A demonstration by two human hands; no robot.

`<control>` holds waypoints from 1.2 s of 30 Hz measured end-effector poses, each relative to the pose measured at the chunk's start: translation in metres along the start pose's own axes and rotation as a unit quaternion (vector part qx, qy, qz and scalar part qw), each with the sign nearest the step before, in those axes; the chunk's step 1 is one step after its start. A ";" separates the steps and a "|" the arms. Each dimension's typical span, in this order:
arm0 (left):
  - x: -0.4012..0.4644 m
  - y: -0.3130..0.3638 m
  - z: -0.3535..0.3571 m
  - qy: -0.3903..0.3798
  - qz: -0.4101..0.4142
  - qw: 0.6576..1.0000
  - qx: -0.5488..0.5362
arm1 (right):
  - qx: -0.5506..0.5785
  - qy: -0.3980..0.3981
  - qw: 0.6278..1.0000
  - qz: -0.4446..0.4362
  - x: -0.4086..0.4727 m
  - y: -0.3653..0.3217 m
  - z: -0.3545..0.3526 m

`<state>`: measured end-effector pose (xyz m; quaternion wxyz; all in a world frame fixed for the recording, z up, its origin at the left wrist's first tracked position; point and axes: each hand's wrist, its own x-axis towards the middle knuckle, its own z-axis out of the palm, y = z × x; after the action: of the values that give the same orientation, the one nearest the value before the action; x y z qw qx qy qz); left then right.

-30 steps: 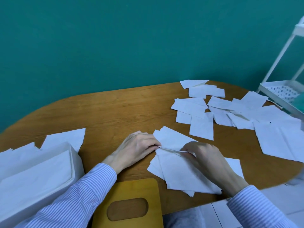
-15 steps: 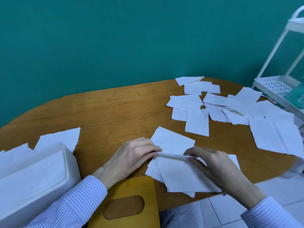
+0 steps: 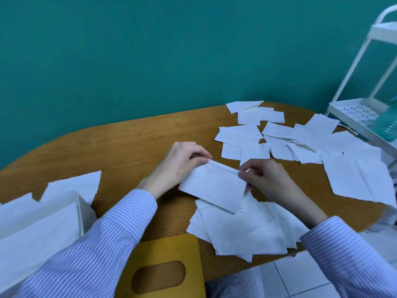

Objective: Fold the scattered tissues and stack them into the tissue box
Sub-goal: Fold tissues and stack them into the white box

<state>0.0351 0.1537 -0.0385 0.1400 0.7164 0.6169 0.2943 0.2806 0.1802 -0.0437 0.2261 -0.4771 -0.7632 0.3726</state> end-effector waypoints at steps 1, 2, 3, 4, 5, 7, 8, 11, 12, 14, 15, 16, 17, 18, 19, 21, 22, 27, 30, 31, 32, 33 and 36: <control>0.003 -0.005 0.006 -0.021 -0.011 1.000 0.003 | -0.017 -0.001 1.000 0.010 0.005 0.005 0.003; 0.004 -0.011 0.013 -0.041 -0.020 0.999 0.006 | -0.034 0.000 0.999 0.015 0.009 0.010 0.007; 0.005 -0.017 0.019 -0.056 -0.029 0.998 0.005 | -0.051 0.002 0.999 0.019 0.013 0.016 0.010; 0.005 -0.023 0.024 -0.066 -0.039 0.997 0.003 | -0.067 0.004 0.997 0.023 0.015 0.021 0.014; 0.004 -0.028 0.029 -0.071 -0.046 0.996 0.002 | -0.081 0.007 0.996 0.027 0.017 0.025 0.017; 0.004 -0.036 0.036 -0.069 -0.052 0.996 -0.001 | -0.096 0.013 0.995 0.033 0.018 0.031 0.020; 0.005 -0.038 0.037 -0.067 -0.053 0.996 -0.006 | -0.105 0.017 0.994 0.033 0.018 0.033 0.020; 0.010 -0.038 0.039 -0.067 -0.049 0.996 -0.021 | -0.117 0.036 0.992 0.033 0.018 0.035 0.017; 0.012 -0.038 0.040 -0.074 -0.049 0.996 -0.019 | -0.120 0.038 0.991 0.036 0.019 0.036 0.016; 0.014 -0.038 0.042 -0.100 -0.050 0.994 0.009 | -0.146 0.029 0.988 0.038 0.019 0.039 0.017; 0.014 -0.039 0.045 -0.112 -0.050 0.992 0.031 | -0.172 0.025 0.984 0.029 0.018 0.039 0.019; 0.014 -0.040 0.047 -0.117 -0.049 0.991 0.049 | -0.200 0.026 0.979 0.015 0.017 0.041 0.022; 0.013 -0.041 0.049 -0.117 -0.047 0.990 0.057 | -0.217 0.027 0.976 0.002 0.016 0.042 0.026; 0.012 -0.043 0.049 -0.118 -0.041 0.991 0.056 | -0.225 0.028 0.974 -0.003 0.015 0.041 0.028; 0.012 -0.043 0.049 -0.123 -0.033 0.991 0.050 | -0.231 0.027 0.972 -0.005 0.015 0.040 0.030; 0.013 -0.042 0.048 -0.147 -0.017 0.988 0.044 | -0.257 0.008 0.966 -0.002 0.017 0.037 0.031; 0.014 -0.041 0.047 -0.160 -0.011 0.986 0.051 | -0.269 -0.004 0.963 0.003 0.018 0.035 0.031; 0.018 -0.036 0.042 -0.200 -0.011 0.977 0.066 | -0.225 -0.052 0.973 0.011 0.027 0.029 0.028; 0.015 -0.031 0.039 -0.190 -0.027 0.981 -0.001 | -0.185 -0.069 0.980 0.006 0.028 0.023 0.022; 0.014 -0.028 0.036 -0.181 -0.034 0.983 -0.027 | -0.161 -0.070 0.984 0.005 0.027 0.021 0.020; 0.012 -0.026 0.033 -0.173 -0.039 0.983 -0.048 | -0.134 -0.068 0.989 0.004 0.026 0.020 0.018; 0.010 -0.023 0.030 -0.166 -0.039 0.983 -0.062 | -0.109 -0.064 0.992 -0.001 0.024 0.018 0.015; 0.005 -0.015 0.015 -0.138 -0.029 0.985 -0.097 | -0.046 -0.040 0.998 -0.033 0.020 0.007 0.005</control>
<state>0.0318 0.1639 -0.0576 0.3010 0.7149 0.5810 0.2465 0.2720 0.1984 -0.0528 0.1855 -0.4459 -0.8033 0.3486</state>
